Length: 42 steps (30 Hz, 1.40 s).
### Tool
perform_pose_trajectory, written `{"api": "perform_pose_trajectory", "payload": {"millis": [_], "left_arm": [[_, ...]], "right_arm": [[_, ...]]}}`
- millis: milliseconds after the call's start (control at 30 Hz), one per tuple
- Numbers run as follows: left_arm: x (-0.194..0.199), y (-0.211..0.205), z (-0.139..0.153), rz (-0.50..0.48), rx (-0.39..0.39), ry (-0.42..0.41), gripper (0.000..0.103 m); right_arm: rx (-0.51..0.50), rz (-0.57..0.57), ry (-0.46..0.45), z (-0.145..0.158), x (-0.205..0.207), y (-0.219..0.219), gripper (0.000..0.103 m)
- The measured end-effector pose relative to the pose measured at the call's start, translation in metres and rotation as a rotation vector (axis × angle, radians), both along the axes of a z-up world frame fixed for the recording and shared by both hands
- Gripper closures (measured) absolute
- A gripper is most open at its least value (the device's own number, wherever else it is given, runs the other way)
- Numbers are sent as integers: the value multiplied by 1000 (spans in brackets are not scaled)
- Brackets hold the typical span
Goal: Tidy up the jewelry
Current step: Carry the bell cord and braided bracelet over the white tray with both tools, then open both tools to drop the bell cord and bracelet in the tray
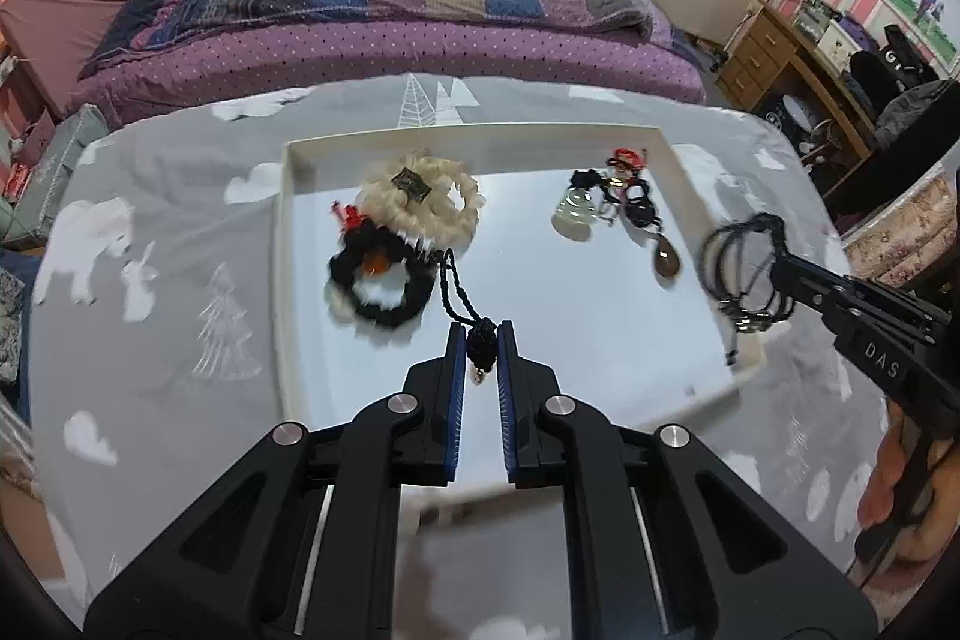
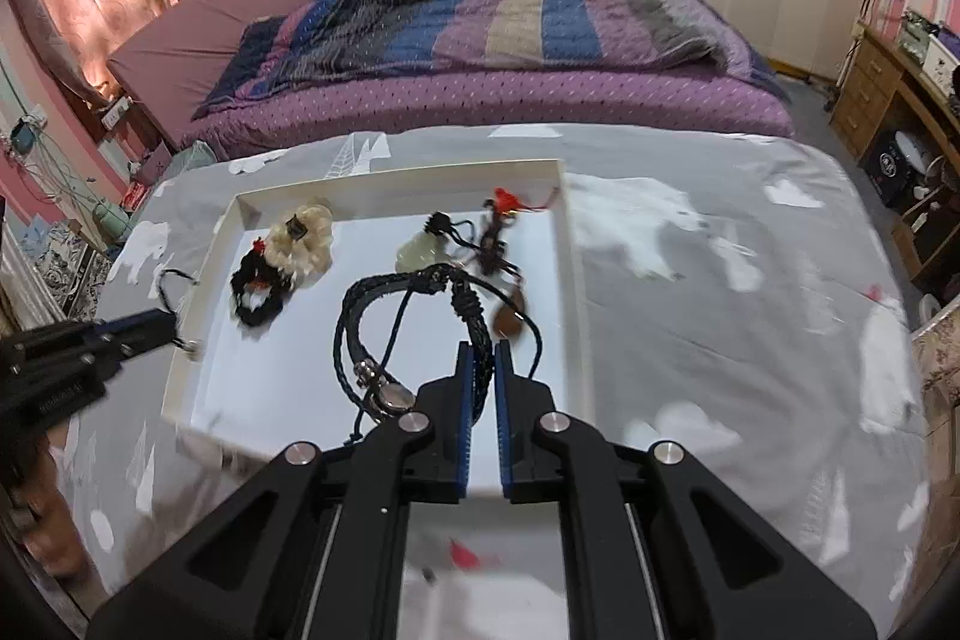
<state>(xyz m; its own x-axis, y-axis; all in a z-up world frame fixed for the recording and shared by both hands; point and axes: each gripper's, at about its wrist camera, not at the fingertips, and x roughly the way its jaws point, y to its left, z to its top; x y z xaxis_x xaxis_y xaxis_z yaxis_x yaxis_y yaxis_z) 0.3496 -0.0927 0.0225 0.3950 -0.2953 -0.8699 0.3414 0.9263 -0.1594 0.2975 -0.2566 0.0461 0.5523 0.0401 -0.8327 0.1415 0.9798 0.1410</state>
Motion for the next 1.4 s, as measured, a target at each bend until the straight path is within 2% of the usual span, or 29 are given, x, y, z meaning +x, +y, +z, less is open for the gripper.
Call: {"api": "perform_pose_trajectory", "payload": {"millis": [167, 300, 533, 700, 800, 867, 900, 933, 1000, 1067, 1167, 1233, 1333, 1400], "left_arm": [[26, -28, -43, -6, 56, 27, 95], [43, -39, -67, 9, 77, 50, 95], [51, -49, -80, 16, 102, 41, 93], [49, -45, -78, 12, 88, 50, 84], [43, -42, -67, 19, 79, 29, 68], [38, -39, -57, 25, 68, 8, 59], [35, -37, -52, 27, 60, 1, 58], [32, -35, -48, 30, 54, -3, 56], [25, -32, -38, 30, 49, -17, 51], [18, -30, -31, 37, 54, -37, 36], [2, -21, -20, 44, 53, -76, 22], [-7, -15, -15, 43, 52, -81, 17], [-23, -10, -10, 37, 55, -92, 16], [-34, -5, -7, 35, 60, -109, 12]], "right_arm": [[-35, 18, 61, -37, 49, 21, 97], [-32, 9, 100, -62, 67, 23, 97], [-34, 22, 134, -86, 78, 22, 97], [-21, 17, 130, -88, 77, 19, 95], [-9, 16, 114, -79, 72, 16, 95], [-4, 16, 103, -73, 69, 14, 84], [4, 12, 89, -67, 64, 11, 67], [4, 7, 77, -64, 63, 10, 58], [-9, -11, 48, -53, 54, 6, 58], [-2, -9, 38, -46, 48, 4, 58], [-11, -16, 19, -35, 33, 4, 50], [-38, -9, -3, -26, 18, 6, 42], [-71, -12, -19, -18, 2, 8, 34], [-77, -14, -26, -13, -11, 9, 32]]}}
